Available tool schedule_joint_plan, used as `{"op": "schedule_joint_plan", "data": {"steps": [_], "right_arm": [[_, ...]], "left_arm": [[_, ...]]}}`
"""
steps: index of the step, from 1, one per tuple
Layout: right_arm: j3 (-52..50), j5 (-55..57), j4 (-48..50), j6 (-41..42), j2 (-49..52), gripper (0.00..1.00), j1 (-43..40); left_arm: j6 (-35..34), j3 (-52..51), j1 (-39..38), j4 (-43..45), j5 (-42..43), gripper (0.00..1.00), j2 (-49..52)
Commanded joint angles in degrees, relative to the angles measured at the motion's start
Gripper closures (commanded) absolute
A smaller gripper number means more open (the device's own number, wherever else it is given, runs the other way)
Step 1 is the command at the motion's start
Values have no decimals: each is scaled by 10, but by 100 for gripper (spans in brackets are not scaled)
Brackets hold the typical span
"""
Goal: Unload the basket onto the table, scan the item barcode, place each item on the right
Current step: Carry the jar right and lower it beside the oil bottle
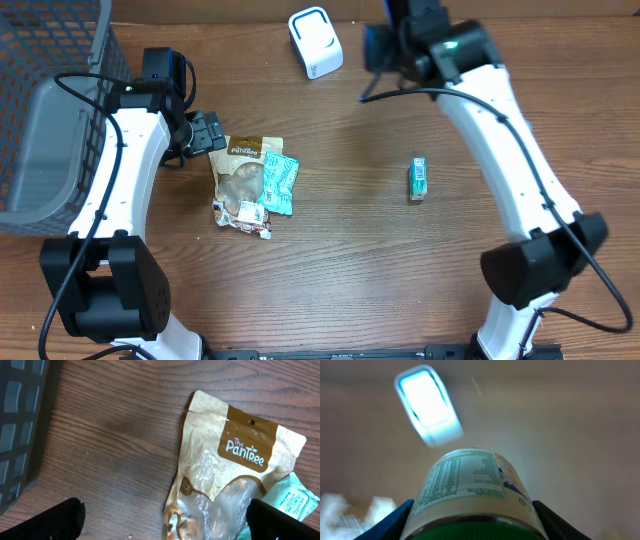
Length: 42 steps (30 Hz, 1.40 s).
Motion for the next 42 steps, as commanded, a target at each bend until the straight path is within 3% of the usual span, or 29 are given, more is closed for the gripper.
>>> {"op": "schedule_joint_plan", "data": {"steps": [1,5,13,22,35,42], "right_arm": [[0,4,-108,41,11,95,-37],[-18,3,-227,90,22,95,-77],[-126,-23,-229,89,23,95,-132],[-260,-22,-147,89,23,95,-135],[-354,-22,-33,89,23,91,-135],[-367,22,-24,89,23,90,-136]], "left_arm": [[0,8,0,1,-3,0,-11],[0,8,0,1,-3,0,-11],[0,8,0,1,-3,0,-11],[0,8,0,1,-3,0,-11],[0,8,0,1,-3,0,-11],[0,8,0,1,-3,0,-11]]}}
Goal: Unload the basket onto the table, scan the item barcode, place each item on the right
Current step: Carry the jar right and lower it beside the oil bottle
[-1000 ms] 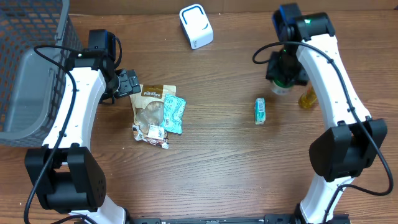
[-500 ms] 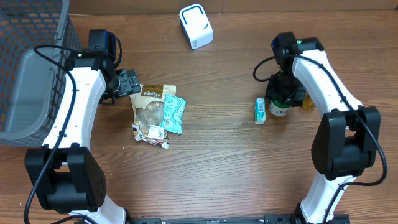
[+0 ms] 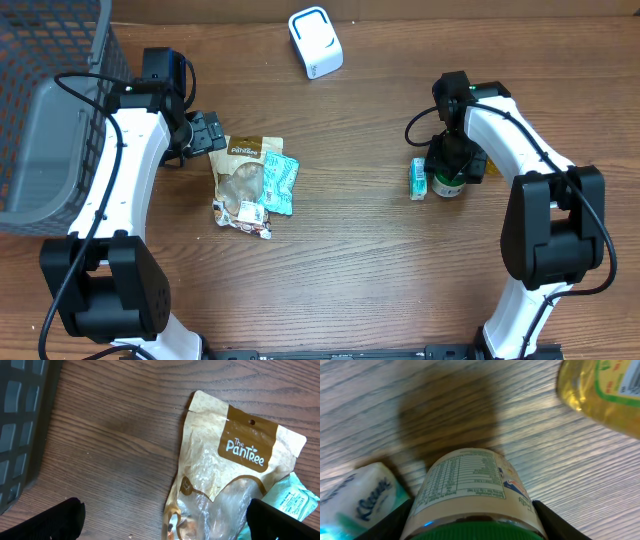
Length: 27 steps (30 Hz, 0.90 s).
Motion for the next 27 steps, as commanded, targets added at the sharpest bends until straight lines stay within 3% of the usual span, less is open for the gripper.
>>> {"op": "schedule_joint_plan", "data": {"steps": [1,23,27], "right_arm": [[0,28,3,5,-5,90,1],[0,31,-38,5,-5,84,-37],[0,31,-43,5,-5,65,-37]], "left_arm": [[0,9,0,0,-3,0,-11],[0,9,0,0,-3,1,-11],[0,9,0,0,-3,0,-11]]}}
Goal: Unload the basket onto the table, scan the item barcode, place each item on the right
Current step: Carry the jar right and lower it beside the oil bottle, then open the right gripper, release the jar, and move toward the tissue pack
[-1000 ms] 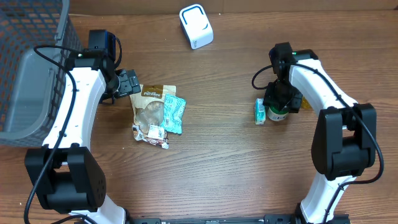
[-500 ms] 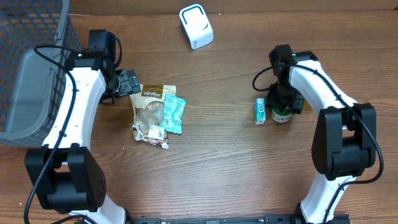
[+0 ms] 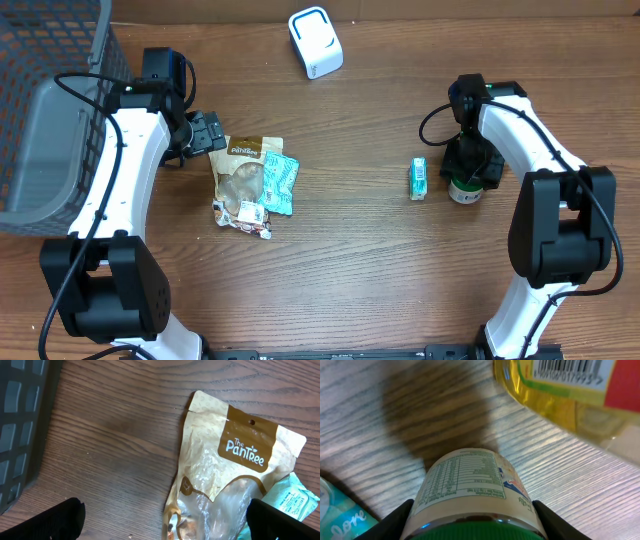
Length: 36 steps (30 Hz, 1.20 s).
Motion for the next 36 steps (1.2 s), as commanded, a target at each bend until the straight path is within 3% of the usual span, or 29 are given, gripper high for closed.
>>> {"op": "schedule_joint_plan", "data": {"steps": [1,8,15,25,36], "right_arm": [[0,8,-1,5,-5,60,-1],[0,8,-3,5,-5,36,-1],[0,8,-5,5,-5,24,-1],[2,8,-11,5,-5,23,-1],[103,-2,-88,5,-35,26,-1]], "left_arm": [[0,9,0,1,-3,0,-11],[0,9,0,1,-3,0,-11],[0,9,0,1,-3,0,-11],[0,9,0,1,-3,0,-11],[0,9,0,1,-3,0,-11]]}}
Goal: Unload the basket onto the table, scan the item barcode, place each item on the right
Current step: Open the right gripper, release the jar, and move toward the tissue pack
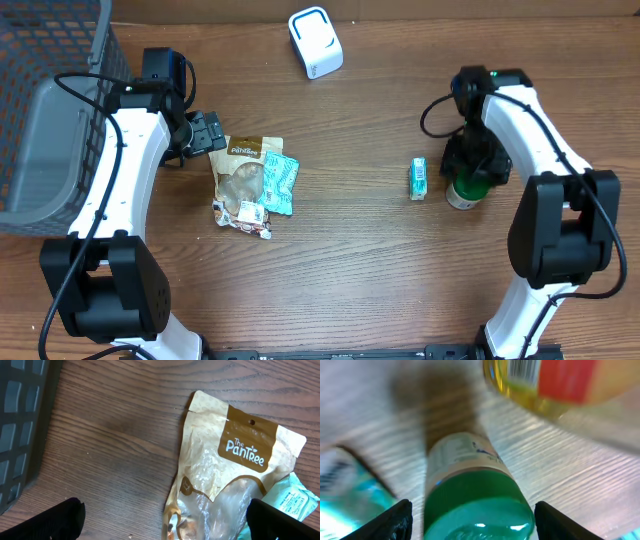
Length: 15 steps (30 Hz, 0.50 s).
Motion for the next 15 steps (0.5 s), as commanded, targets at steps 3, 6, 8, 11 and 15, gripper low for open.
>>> {"op": "schedule_joint_plan", "data": {"steps": [3,6,8,11,15], "right_arm": [[33,-39,-2,-2,-33,27,-2],[33,-55,-1,-2,-32,27,-1],[33,-54,3,-8,-32,27,0],[33,-55,15,-20,-32,27,0],[33,-58,43,-44,-32,27,0]], "left_arm": [[0,8,0,0,-3,0,-11],[0,8,0,0,-3,0,-11],[0,8,0,0,-3,0,-11],[0,8,0,0,-3,0,-11],[0,8,0,0,-3,0,-11]]}}
